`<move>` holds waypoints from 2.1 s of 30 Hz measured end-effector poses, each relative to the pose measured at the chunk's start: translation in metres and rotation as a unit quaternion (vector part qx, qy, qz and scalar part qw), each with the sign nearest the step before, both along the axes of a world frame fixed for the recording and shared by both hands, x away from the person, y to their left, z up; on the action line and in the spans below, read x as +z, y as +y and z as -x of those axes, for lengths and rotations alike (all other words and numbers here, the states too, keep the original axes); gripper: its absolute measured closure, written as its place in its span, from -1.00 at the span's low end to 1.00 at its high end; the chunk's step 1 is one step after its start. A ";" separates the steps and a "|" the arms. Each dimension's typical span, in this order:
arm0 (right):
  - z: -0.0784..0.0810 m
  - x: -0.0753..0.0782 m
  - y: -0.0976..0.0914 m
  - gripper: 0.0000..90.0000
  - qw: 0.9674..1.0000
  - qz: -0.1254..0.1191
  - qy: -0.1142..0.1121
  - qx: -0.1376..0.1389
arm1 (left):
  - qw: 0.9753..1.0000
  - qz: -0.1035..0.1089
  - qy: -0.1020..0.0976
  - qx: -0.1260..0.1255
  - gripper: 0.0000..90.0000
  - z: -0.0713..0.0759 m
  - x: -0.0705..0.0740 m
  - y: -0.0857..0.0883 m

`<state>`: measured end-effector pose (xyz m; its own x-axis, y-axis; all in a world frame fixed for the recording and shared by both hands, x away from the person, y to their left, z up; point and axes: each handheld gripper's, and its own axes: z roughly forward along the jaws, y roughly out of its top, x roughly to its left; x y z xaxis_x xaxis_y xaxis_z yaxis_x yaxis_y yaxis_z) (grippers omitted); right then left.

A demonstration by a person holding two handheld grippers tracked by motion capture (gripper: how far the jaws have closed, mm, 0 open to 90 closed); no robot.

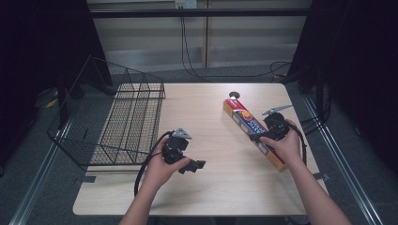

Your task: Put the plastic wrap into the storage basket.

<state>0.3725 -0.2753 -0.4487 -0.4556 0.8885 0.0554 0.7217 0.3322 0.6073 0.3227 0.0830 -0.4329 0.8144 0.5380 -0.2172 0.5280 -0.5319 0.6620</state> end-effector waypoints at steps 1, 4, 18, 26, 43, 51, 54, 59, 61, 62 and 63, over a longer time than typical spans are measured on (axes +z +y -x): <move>-0.001 -0.002 -0.001 -0.82 1.000 0.002 0.002 -0.003 | 1.000 0.001 0.001 0.000 -0.96 0.000 -0.001 0.000; -0.005 -0.005 -0.002 -0.78 1.000 0.011 0.023 -0.008 | 1.000 0.000 0.000 0.001 -0.96 0.001 0.000 0.000; -0.012 -0.015 -0.008 -0.49 0.997 0.027 0.076 -0.020 | 1.000 -0.004 0.006 -0.002 -0.95 0.002 -0.004 0.000; -0.014 -0.018 -0.004 -0.29 0.995 0.045 0.084 -0.025 | 1.000 -0.006 0.010 -0.005 -0.95 0.001 -0.005 -0.001; -0.015 -0.019 -0.004 -0.11 0.994 0.051 0.088 -0.032 | 1.000 -0.005 0.012 -0.007 -0.95 -0.001 -0.006 -0.004; -0.017 -0.017 -0.004 -0.03 0.994 0.048 0.096 -0.028 | 1.000 -0.005 0.011 -0.010 -0.95 0.000 -0.006 -0.004; -0.017 -0.017 -0.004 -0.02 0.994 0.049 0.094 -0.027 | 1.000 -0.001 0.011 -0.006 -0.95 0.000 -0.006 -0.004; -0.015 -0.017 -0.006 -0.01 0.995 0.044 0.087 -0.025 | 1.000 -0.002 0.010 -0.006 -0.95 0.000 -0.005 -0.003; -0.014 -0.017 -0.005 -0.01 0.995 0.043 0.087 -0.023 | 1.000 -0.001 0.011 -0.006 -0.95 0.000 -0.006 -0.003; -0.013 -0.015 -0.004 -0.01 0.996 0.044 0.081 -0.019 | 1.000 -0.003 0.012 -0.008 -0.95 0.000 -0.006 -0.003; -0.013 -0.015 -0.004 -0.01 0.996 0.044 0.081 -0.019 | 1.000 -0.003 0.012 -0.008 -0.95 0.000 -0.006 -0.003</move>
